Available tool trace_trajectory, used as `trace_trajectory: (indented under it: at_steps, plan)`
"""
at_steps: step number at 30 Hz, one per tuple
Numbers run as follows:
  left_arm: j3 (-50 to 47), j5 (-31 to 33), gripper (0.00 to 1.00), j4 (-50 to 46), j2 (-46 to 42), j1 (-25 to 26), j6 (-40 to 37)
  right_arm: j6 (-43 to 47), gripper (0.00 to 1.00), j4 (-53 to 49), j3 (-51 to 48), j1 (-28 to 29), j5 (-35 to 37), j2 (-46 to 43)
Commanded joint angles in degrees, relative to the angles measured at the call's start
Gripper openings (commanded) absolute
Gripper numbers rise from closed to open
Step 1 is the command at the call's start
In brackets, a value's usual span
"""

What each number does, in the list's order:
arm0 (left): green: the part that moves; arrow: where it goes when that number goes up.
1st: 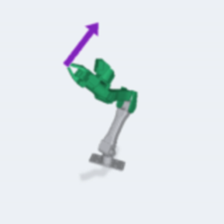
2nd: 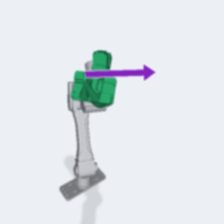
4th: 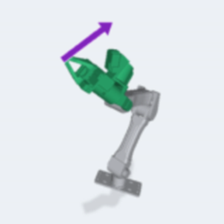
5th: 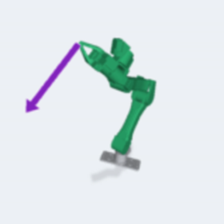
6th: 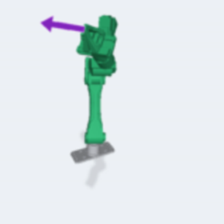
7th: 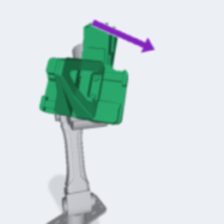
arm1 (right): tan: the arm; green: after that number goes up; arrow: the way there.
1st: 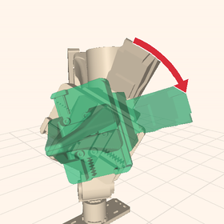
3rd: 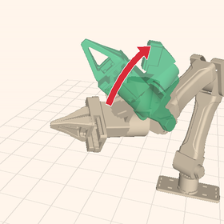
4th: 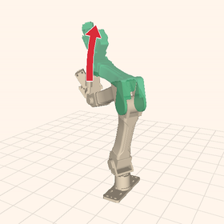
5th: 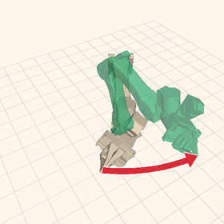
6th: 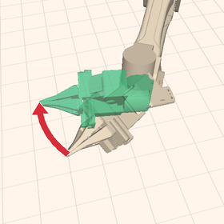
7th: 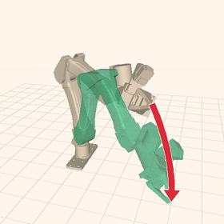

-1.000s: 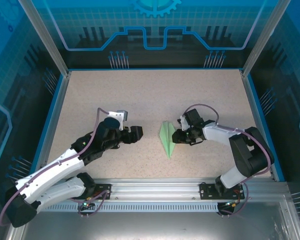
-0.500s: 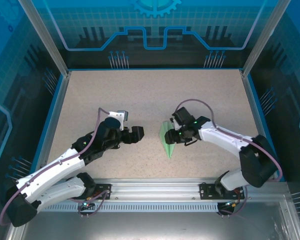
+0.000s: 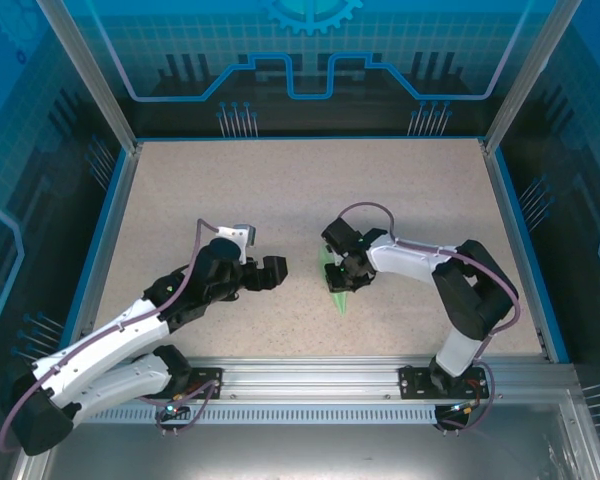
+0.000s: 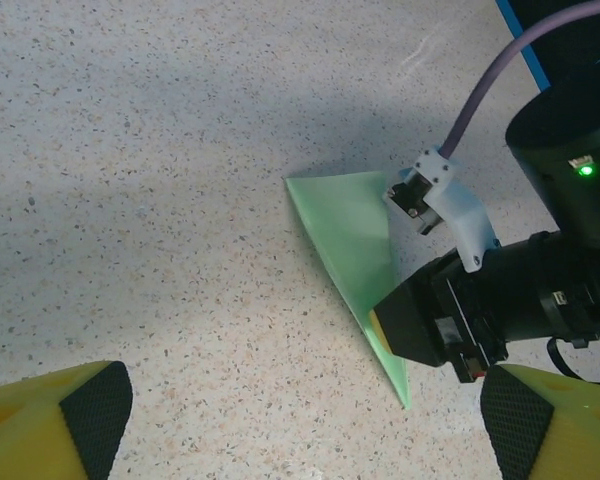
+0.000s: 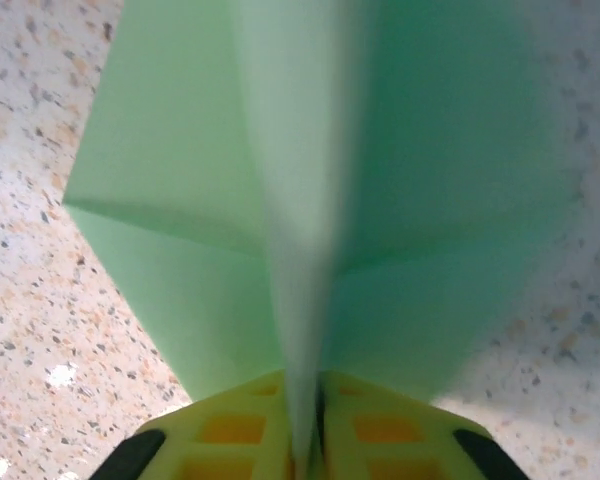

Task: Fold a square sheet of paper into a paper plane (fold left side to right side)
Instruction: Pick up the paper plane at the center of the table, then place the paper plane at the center of the table.

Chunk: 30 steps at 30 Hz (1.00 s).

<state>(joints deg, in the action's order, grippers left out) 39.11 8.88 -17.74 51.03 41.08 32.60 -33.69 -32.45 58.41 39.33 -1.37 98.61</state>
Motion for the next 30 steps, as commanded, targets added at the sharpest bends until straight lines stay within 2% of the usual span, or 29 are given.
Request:
trace_trajectory:
  at_steps: [1,6,11,18,23,30]
  plan:
    - [0.0,1.1,0.95,-1.1,-1.6,-0.3,-1.9,0.9,0.08,-2.8,4.2,-1.0,1.7,1.1]
    - [-0.1,1.2,0.97,-2.1,-2.4,-0.3,-2.4,4.0,0.07,-8.8,15.1,-5.8,6.3,5.5]
    - [-0.4,0.5,0.99,-2.5,-2.4,-0.3,-2.5,5.8,0.07,-11.3,25.9,-11.1,5.9,14.1]
    - [-0.4,-0.4,0.99,-3.4,-2.7,-0.2,-2.3,8.6,0.06,-18.0,40.4,-12.6,7.9,25.3]
    - [0.1,0.1,0.99,-4.9,-2.7,-0.3,-2.7,8.4,0.07,-18.4,42.7,-13.1,6.8,28.3]
    - [2.2,-0.2,0.99,-7.8,-2.0,-1.3,-4.1,8.6,0.17,-19.0,43.2,-13.1,5.9,29.3]
